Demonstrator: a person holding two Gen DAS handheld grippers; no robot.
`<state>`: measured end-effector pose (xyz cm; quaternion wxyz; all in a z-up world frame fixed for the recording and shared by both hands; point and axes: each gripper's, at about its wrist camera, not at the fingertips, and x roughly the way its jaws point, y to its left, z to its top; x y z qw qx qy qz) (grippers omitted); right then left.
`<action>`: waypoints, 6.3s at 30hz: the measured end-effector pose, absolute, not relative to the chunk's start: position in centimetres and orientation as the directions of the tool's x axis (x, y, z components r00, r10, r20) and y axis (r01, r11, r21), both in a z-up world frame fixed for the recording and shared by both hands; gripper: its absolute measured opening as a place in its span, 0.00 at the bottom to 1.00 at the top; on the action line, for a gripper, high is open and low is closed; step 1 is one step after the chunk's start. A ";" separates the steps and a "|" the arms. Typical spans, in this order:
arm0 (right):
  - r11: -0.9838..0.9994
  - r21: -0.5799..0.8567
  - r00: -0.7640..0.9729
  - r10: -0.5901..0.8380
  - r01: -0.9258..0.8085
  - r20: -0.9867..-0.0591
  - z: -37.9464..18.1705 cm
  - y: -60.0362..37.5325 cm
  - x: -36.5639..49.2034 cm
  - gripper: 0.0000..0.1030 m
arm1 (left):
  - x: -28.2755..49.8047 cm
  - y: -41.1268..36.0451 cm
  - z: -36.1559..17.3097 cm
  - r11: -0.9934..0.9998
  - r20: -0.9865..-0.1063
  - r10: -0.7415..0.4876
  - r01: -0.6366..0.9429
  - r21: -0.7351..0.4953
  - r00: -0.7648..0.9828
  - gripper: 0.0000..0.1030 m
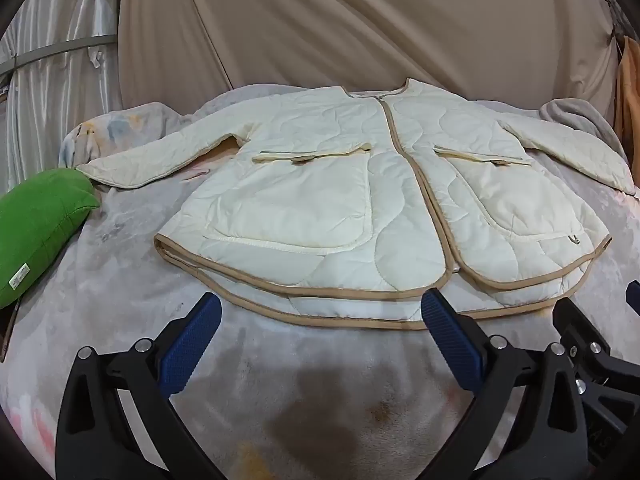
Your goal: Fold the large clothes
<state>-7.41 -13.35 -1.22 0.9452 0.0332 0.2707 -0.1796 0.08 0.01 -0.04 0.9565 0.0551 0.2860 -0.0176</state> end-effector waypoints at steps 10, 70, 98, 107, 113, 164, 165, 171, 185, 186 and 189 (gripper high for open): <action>0.933 -0.046 0.786 -0.327 0.358 -0.525 -1.2 -13.2 -7.4 0.95 | 0.0 -0.1 -0.3 0.994 -0.549 -0.001 0.062 0.092 0.836 0.95; 0.932 -0.058 0.778 -0.333 0.359 -0.533 -1.3 -13.0 -7.2 0.95 | 0.6 0.3 0.0 0.991 -0.540 0.031 0.045 0.127 0.841 0.95; 0.931 -0.058 0.777 -0.334 0.360 -0.534 -1.2 -12.9 -7.2 0.95 | 0.5 0.1 0.1 0.990 -0.536 0.039 0.041 0.137 0.844 0.95; 0.931 -0.056 0.774 -0.332 0.360 -0.540 -1.1 -12.9 -7.2 0.95 | 0.6 -0.1 -0.2 0.985 -0.554 0.073 0.027 0.170 0.829 0.95; 0.934 0.047 0.769 -0.263 0.355 -0.583 1.0 -16.7 -8.0 0.95 | 0.8 1.9 0.2 0.990 -0.617 -0.070 0.132 0.056 0.784 0.95; 0.992 -0.043 0.814 0.073 -0.120 -0.576 9.3 -19.2 26.7 0.51 | 30.0 3.6 6.9 0.946 -0.651 -0.322 0.221 -0.235 0.687 0.95; 0.996 -0.020 0.818 0.056 -0.082 -0.572 9.4 -21.3 25.6 0.52 | 30.9 3.1 6.7 0.939 -0.664 -0.342 0.231 -0.253 0.665 0.95; 0.975 0.123 0.798 -0.075 0.184 -0.598 6.8 -34.0 19.3 0.55 | 36.8 -0.7 3.3 0.891 -0.725 -0.452 0.224 -0.395 0.519 0.92; 0.851 0.511 0.752 0.256 0.123 -0.607 3.2 -37.4 24.2 0.55 | 39.1 4.7 8.3 0.920 -0.656 -0.382 0.202 -0.335 0.651 0.07; 0.834 0.537 0.740 0.282 0.126 -0.611 2.6 -37.3 24.9 0.56 | 39.6 4.9 7.2 0.925 -0.682 -0.371 0.187 -0.331 0.630 0.07; 0.809 0.566 0.736 0.283 0.162 -0.615 2.0 -37.3 26.1 0.54 | 40.6 5.0 4.4 0.928 -0.718 -0.364 0.165 -0.334 0.593 0.07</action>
